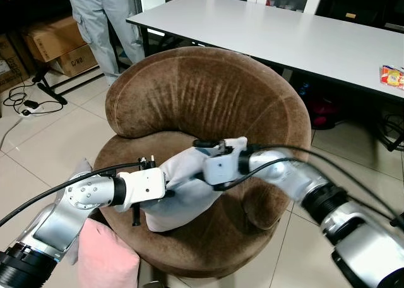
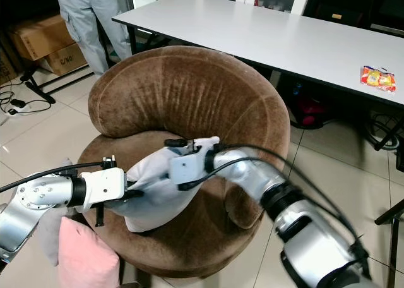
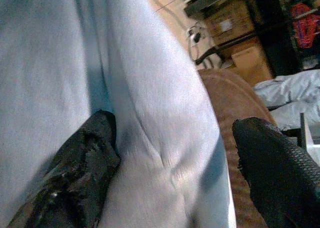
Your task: Move the pillow to the sofa from floor
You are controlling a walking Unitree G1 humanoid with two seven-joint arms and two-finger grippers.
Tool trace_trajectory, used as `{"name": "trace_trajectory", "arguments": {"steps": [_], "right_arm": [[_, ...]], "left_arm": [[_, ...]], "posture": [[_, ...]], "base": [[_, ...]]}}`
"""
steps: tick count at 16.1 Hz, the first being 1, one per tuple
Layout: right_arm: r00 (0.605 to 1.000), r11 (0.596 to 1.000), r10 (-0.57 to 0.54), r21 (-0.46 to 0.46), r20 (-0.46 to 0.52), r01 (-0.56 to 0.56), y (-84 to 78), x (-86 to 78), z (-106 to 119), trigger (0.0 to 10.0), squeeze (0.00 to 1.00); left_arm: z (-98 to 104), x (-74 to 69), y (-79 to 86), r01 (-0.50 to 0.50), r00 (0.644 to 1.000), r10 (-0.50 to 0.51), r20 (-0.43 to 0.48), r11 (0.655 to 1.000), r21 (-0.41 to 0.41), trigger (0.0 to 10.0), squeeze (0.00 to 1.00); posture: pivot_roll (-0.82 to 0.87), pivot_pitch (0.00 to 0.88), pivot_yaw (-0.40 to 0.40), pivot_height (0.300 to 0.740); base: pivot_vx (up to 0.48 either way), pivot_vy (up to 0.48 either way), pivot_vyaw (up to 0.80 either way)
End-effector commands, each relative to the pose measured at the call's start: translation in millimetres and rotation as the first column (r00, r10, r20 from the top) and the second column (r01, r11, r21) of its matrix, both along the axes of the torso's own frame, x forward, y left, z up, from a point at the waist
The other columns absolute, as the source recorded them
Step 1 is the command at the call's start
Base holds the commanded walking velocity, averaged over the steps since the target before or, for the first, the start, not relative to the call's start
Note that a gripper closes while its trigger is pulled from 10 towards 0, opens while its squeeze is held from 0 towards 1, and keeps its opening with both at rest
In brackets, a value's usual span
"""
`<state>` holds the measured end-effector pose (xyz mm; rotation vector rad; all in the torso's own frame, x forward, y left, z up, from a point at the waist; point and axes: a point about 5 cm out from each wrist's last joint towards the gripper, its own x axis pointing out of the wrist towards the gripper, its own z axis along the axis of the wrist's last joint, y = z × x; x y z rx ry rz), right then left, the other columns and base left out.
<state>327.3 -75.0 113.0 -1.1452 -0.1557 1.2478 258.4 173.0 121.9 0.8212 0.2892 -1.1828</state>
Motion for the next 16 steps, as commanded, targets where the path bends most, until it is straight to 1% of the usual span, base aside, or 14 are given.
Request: {"name": "trace_trajectory", "arguments": {"steps": [1,2,3,4,5,6,8,9,13,15,16], "right_arm": [[0.999,0.993,-0.032,-0.111,-0.032,0.028,-23.6,3.7,-6,10.0,1.0],[0.999,0.99,-0.011,-0.141,-0.043,0.005,-33.2,3.9,-3,10.0,1.0],[0.999,0.989,-0.005,-0.146,-0.045,-0.001,-35.8,3.9,-2,10.0,1.0],[0.999,0.985,0.018,-0.17,-0.039,-0.025,-44.5,3.7,2,10.0,1.0],[0.999,0.984,0.026,-0.178,-0.04,-0.033,-47.2,3.4,3,10.0,1.0],[0.996,0.978,0.051,-0.198,-0.068,-0.064,-53.8,-0.1,3,10.0,1.0],[0.995,0.975,0.067,-0.207,-0.067,-0.08,-52.4,-2.7,0,10.0,1.0],[0.992,0.971,0.082,-0.216,-0.092,-0.1,-45.8,-7.5,-8,10.0,0.0],[0.998,0.977,0.013,-0.211,-0.066,-0.027,-25.4,-8.0,-23,10.0,0.0],[0.999,0.989,-0.041,-0.145,-0.028,0.037,-14.6,-6.0,-24,10.0,0.0],[0.998,0.993,-0.062,-0.101,-0.023,0.059,-9.3,-5.6,-23,8.6,0.0]], "left_arm": [[10,1.3,4.7,0.021,1.0,-0.021,0.022,1.0,0.008,0.0,0.0],[11,2.3,7.3,0.018,1.0,-0.018,0.02,1.0,0.015,0.0,0.0],[11,2.6,8.1,0.017,1.0,-0.017,0.019,1.0,0.017,0.0,0.0],[11,3.1,10.6,0.013,1.0,-0.014,0.017,1.0,0.023,0.0,0.0],[11,3.2,11.4,0.012,1.0,-0.013,0.017,1.0,0.025,0.0,0.0],[12,3.3,13.8,0.009,1.0,-0.01,0.015,1.0,0.028,0.0,0.0],[12,3.1,14.0,0.01,1.0,-0.01,0.014,1.0,0.028,0.0,0.0],[12,2.9,12.5,0.018,1.0,-0.018,0.011,1.0,0.024,0.0,0.0],[13,2.6,8.2,0.031,0.999,-0.031,0.01,0.999,0.01,0.0,0.0],[13,2.0,7.7,0.032,0.999,-0.032,0.009,0.999,0.005,0.0,0.0],[13,1.7,7.6,0.031,0.999,-0.031,0.008,0.999,0.004,0.0,0.0]], "posture": [[0.01,0.0,-0.019,0.74],[0.01,0.0,-0.021,0.74],[0.01,0.0,-0.021,0.74],[0.01,0.0,-0.021,0.74],[0.01,0.0,-0.021,0.74],[0.0,0.0,-0.02,0.74],[0.0,0.0,-0.02,0.74],[0.0,0.0,-0.018,0.74],[0.0,0.0,-0.017,0.74],[0.01,0.0,-0.017,0.74],[0.0,0.0,-0.017,0.74]], "base": [[0.0,0.0,0.0],[0.0,0.0,0.0],[0.0,0.0,0.0],[0.0,0.0,0.0],[0.0,0.0,0.0],[0.0,0.0,0.0],[0.0,0.0,0.0],[0.0,0.0,0.0],[0.0,0.0,0.0],[0.0,0.0,0.0],[0.0,0.0,0.0]]}}
